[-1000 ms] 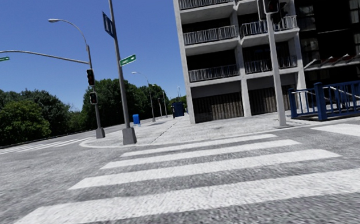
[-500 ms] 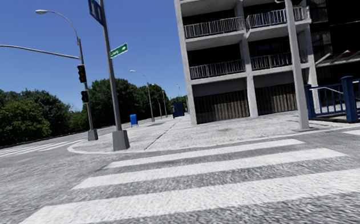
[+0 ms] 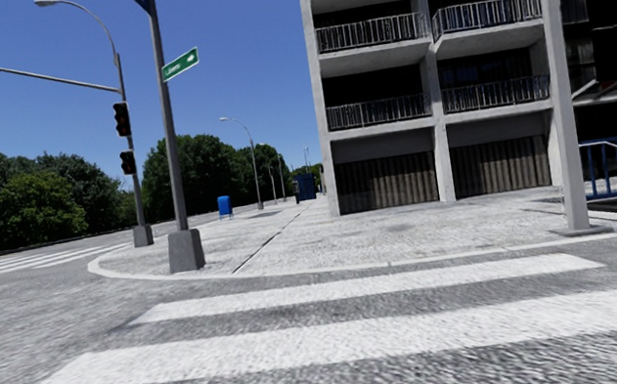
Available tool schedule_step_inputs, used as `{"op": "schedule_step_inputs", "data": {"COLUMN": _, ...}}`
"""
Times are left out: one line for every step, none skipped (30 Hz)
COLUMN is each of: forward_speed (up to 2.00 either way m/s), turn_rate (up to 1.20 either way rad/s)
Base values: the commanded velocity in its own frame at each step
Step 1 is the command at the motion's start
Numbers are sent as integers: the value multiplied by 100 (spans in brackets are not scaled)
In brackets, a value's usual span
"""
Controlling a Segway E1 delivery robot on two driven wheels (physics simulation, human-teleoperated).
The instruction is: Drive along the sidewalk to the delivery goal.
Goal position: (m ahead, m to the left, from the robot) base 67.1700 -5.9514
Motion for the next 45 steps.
{"op": "schedule_step_inputs", "data": {"forward_speed": 200, "turn_rate": 0}}
{"op": "schedule_step_inputs", "data": {"forward_speed": 200, "turn_rate": 0}}
{"op": "schedule_step_inputs", "data": {"forward_speed": 200, "turn_rate": 0}}
{"op": "schedule_step_inputs", "data": {"forward_speed": 200, "turn_rate": 0}}
{"op": "schedule_step_inputs", "data": {"forward_speed": 200, "turn_rate": 0}}
{"op": "schedule_step_inputs", "data": {"forward_speed": 200, "turn_rate": 0}}
{"op": "schedule_step_inputs", "data": {"forward_speed": 200, "turn_rate": 0}}
{"op": "schedule_step_inputs", "data": {"forward_speed": 200, "turn_rate": 0}}
{"op": "schedule_step_inputs", "data": {"forward_speed": 200, "turn_rate": 0}}
{"op": "schedule_step_inputs", "data": {"forward_speed": 200, "turn_rate": 0}}
{"op": "schedule_step_inputs", "data": {"forward_speed": 200, "turn_rate": 0}}
{"op": "schedule_step_inputs", "data": {"forward_speed": 200, "turn_rate": 0}}
{"op": "schedule_step_inputs", "data": {"forward_speed": 200, "turn_rate": 0}}
{"op": "schedule_step_inputs", "data": {"forward_speed": 200, "turn_rate": 0}}
{"op": "schedule_step_inputs", "data": {"forward_speed": 200, "turn_rate": 0}}
{"op": "schedule_step_inputs", "data": {"forward_speed": 200, "turn_rate": 0}}
{"op": "schedule_step_inputs", "data": {"forward_speed": 200, "turn_rate": 0}}
{"op": "schedule_step_inputs", "data": {"forward_speed": 200, "turn_rate": 0}}
{"op": "schedule_step_inputs", "data": {"forward_speed": 200, "turn_rate": 0}}
{"op": "schedule_step_inputs", "data": {"forward_speed": 200, "turn_rate": 0}}
{"op": "schedule_step_inputs", "data": {"forward_speed": 200, "turn_rate": 0}}
{"op": "schedule_step_inputs", "data": {"forward_speed": 200, "turn_rate": 0}}
{"op": "schedule_step_inputs", "data": {"forward_speed": 200, "turn_rate": 0}}
{"op": "schedule_step_inputs", "data": {"forward_speed": 200, "turn_rate": 0}}
{"op": "schedule_step_inputs", "data": {"forward_speed": 200, "turn_rate": 0}}
{"op": "schedule_step_inputs", "data": {"forward_speed": 200, "turn_rate": 0}}
{"op": "schedule_step_inputs", "data": {"forward_speed": 200, "turn_rate": 0}}
{"op": "schedule_step_inputs", "data": {"forward_speed": 200, "turn_rate": 0}}
{"op": "schedule_step_inputs", "data": {"forward_speed": 200, "turn_rate": 0}}
{"op": "schedule_step_inputs", "data": {"forward_speed": 200, "turn_rate": 0}}
{"op": "schedule_step_inputs", "data": {"forward_speed": 200, "turn_rate": 0}}
{"op": "schedule_step_inputs", "data": {"forward_speed": 200, "turn_rate": 0}}
{"op": "schedule_step_inputs", "data": {"forward_speed": 200, "turn_rate": 0}}
{"op": "schedule_step_inputs", "data": {"forward_speed": 200, "turn_rate": 0}}
{"op": "schedule_step_inputs", "data": {"forward_speed": 200, "turn_rate": 0}}
{"op": "schedule_step_inputs", "data": {"forward_speed": 169, "turn_rate": 0}}
{"op": "schedule_step_inputs", "data": {"forward_speed": 152, "turn_rate": 0}}
{"op": "schedule_step_inputs", "data": {"forward_speed": 134, "turn_rate": 0}}
{"op": "schedule_step_inputs", "data": {"forward_speed": 122, "turn_rate": 0}}
{"op": "schedule_step_inputs", "data": {"forward_speed": 122, "turn_rate": 0}}
{"op": "schedule_step_inputs", "data": {"forward_speed": 115, "turn_rate": 0}}
{"op": "schedule_step_inputs", "data": {"forward_speed": 114, "turn_rate": 0}}
{"op": "schedule_step_inputs", "data": {"forward_speed": 113, "turn_rate": 0}}
{"op": "schedule_step_inputs", "data": {"forward_speed": 113, "turn_rate": 0}}
{"op": "schedule_step_inputs", "data": {"forward_speed": 113, "turn_rate": 0}}
